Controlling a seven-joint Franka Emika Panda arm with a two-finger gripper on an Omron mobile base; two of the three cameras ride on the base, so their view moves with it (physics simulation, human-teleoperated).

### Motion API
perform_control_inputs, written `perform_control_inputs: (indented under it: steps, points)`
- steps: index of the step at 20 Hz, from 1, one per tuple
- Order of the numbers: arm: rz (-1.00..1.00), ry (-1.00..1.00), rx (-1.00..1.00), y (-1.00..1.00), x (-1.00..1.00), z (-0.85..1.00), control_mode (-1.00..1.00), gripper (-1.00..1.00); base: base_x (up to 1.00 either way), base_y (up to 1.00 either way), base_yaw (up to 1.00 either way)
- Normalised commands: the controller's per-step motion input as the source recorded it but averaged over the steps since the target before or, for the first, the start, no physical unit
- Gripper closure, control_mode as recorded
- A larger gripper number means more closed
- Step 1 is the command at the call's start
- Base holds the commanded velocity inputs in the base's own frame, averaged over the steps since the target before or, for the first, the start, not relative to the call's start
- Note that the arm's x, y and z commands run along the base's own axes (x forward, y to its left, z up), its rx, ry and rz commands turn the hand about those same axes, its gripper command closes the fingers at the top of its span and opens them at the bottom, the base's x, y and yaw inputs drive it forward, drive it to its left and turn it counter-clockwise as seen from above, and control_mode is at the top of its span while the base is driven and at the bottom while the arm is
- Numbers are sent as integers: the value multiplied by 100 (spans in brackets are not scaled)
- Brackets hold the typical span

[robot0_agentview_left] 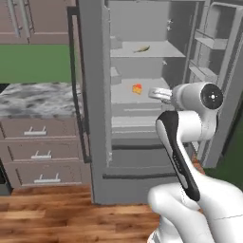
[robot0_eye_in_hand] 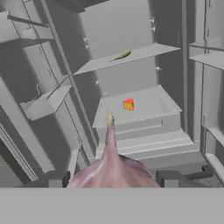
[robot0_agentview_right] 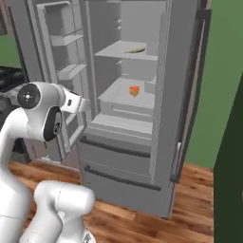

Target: Take the cheese, fish, and garlic from the fridge and place them on the plate on the dining counter to create an appetizer plate.

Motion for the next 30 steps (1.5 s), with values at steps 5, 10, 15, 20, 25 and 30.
perform_control_inputs:
  steps: [5,10,15,20,25,30]
  points:
    - [0,0,0,0,0,0,100,100,-18,18,67]
    - [0,0,0,0,0,0,100,100,-5,21,69]
    - [0,0,0,0,0,0,100,100,0,37,65]
    - [0,0,0,0,0,0,100,100,1,46,63]
    - [0,0,0,0,0,0,100,100,36,78,52]
    - [0,0,0,0,0,0,100,100,85,100,31]
